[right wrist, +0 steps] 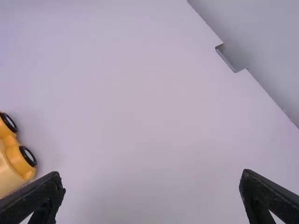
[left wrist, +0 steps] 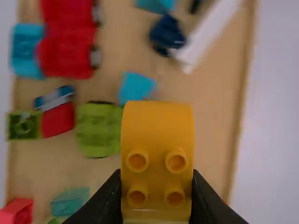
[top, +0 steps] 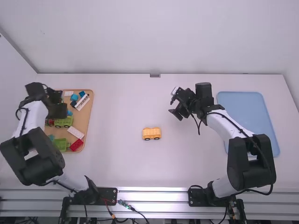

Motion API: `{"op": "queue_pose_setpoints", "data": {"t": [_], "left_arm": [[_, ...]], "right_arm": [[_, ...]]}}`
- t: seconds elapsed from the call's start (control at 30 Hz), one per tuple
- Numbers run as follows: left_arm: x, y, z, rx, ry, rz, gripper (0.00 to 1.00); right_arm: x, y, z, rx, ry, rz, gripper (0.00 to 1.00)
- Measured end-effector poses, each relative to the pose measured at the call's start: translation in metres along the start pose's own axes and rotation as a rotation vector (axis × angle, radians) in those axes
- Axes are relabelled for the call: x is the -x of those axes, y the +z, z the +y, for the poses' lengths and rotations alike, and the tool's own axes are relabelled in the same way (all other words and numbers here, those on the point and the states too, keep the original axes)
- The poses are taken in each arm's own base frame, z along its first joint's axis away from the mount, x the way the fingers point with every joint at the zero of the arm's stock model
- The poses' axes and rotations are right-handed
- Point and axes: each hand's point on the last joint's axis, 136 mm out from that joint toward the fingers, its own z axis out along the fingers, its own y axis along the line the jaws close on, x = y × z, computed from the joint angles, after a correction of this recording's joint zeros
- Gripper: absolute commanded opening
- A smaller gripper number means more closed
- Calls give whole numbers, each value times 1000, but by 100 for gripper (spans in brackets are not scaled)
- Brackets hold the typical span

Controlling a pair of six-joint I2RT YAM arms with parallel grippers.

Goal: Assemble lego blocks to make yellow taxi

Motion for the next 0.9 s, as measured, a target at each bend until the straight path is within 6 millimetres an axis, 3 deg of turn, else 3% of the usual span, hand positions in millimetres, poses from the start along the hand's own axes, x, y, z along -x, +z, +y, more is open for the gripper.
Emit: {"op": "queue_pose_setpoints", "data": {"t": [0.07,0.17,0.23,0.27,0.43,0.57,0.7,0.9], "left_arm": [[7,2,-26,-42,94,1,2],[18,3,-95,-166,364,-15,2],[22,1,-124,-212,471,-33,2],[23,0,-148,-250,567,-46,2],[15,-8,-214,-350,831,-65,2],[1,-15,-247,-412,992,-59,2],[-16,-17,-265,-474,1120,-59,2],[-58,7,-276,-563,1220,-70,2]], "right_arm": [[0,-1,-1,-1,7,-6,99],[-2,-5,-5,7,34,-20,99],[-4,-7,-7,13,46,-30,99],[-5,-10,-10,19,59,-42,99],[-12,-24,-22,33,108,-92,99],[-19,-33,-28,41,148,-109,99],[-21,-36,-29,47,161,-118,99],[-13,-37,-32,40,133,-152,99]]}}
